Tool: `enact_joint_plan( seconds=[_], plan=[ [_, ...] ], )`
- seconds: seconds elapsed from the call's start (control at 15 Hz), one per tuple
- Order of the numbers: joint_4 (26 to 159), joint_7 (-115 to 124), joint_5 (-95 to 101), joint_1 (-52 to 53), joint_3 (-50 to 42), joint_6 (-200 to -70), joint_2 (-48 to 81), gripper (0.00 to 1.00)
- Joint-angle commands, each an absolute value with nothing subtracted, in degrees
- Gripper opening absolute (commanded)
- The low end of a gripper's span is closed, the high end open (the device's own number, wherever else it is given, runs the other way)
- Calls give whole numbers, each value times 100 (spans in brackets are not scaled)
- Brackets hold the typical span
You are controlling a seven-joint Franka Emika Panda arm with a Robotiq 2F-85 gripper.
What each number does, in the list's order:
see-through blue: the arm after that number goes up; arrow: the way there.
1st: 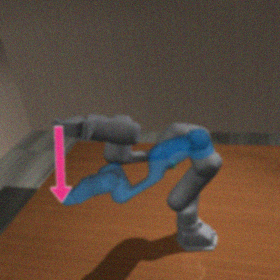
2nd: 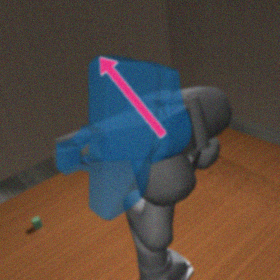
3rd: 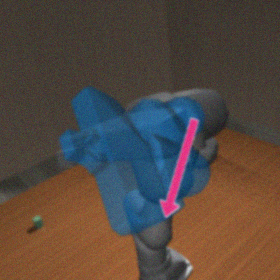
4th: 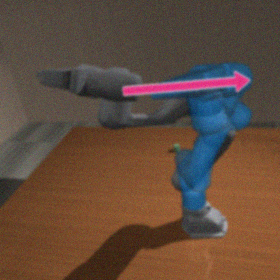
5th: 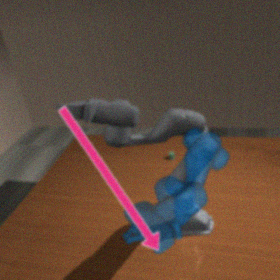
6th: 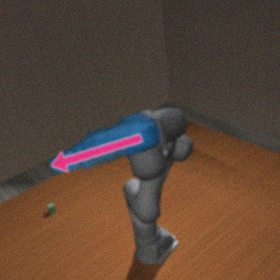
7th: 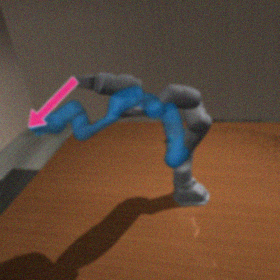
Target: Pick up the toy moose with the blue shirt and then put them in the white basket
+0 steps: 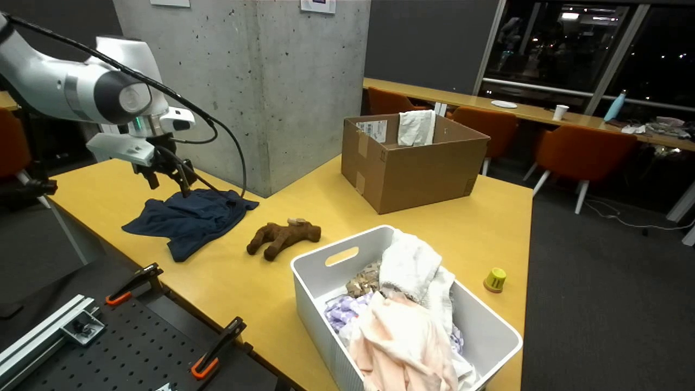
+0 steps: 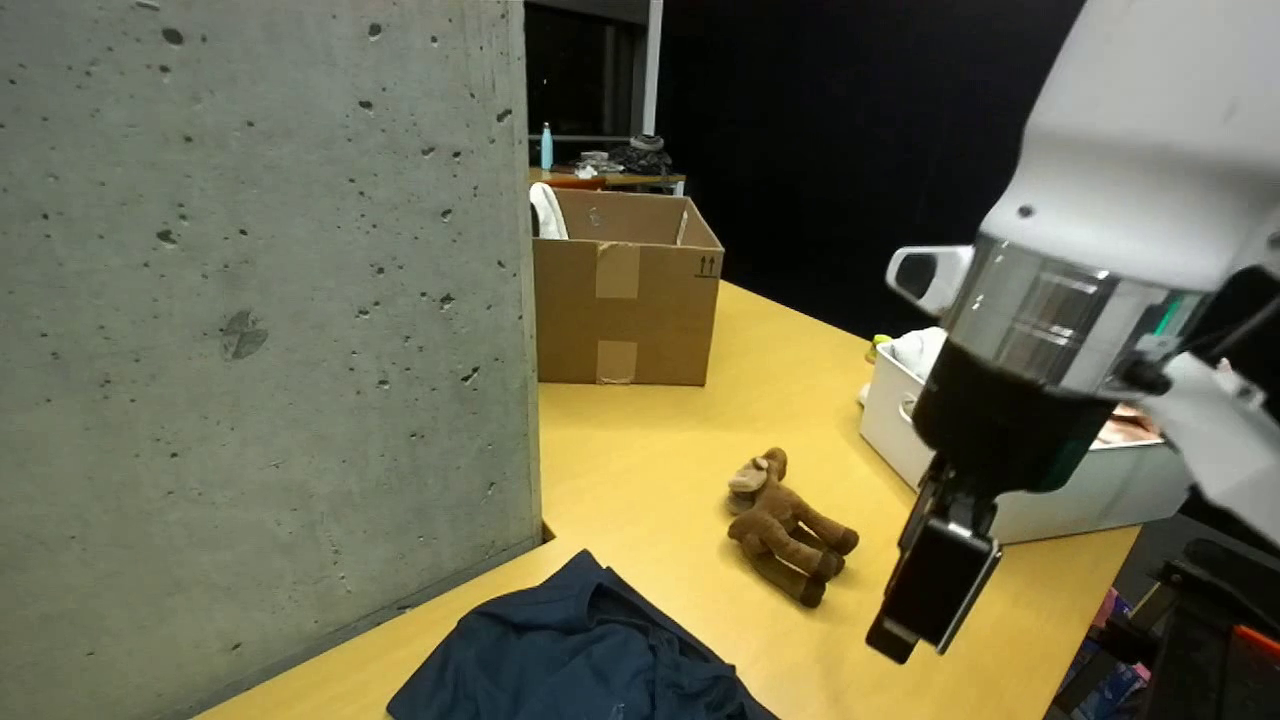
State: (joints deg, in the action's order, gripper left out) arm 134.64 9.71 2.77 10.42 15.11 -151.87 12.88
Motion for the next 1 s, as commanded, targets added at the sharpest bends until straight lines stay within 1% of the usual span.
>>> enact_joint_plan(
  seconds=[0.0, 0.47, 0.93],
  plan=[
    [12580, 906, 230, 1291, 1321, -15174, 2484, 100],
    [11233, 913, 208, 1662, 1132, -14941, 3952, 100],
    [9995, 1059, 224, 1941, 877, -14117, 4914, 100]
  ],
)
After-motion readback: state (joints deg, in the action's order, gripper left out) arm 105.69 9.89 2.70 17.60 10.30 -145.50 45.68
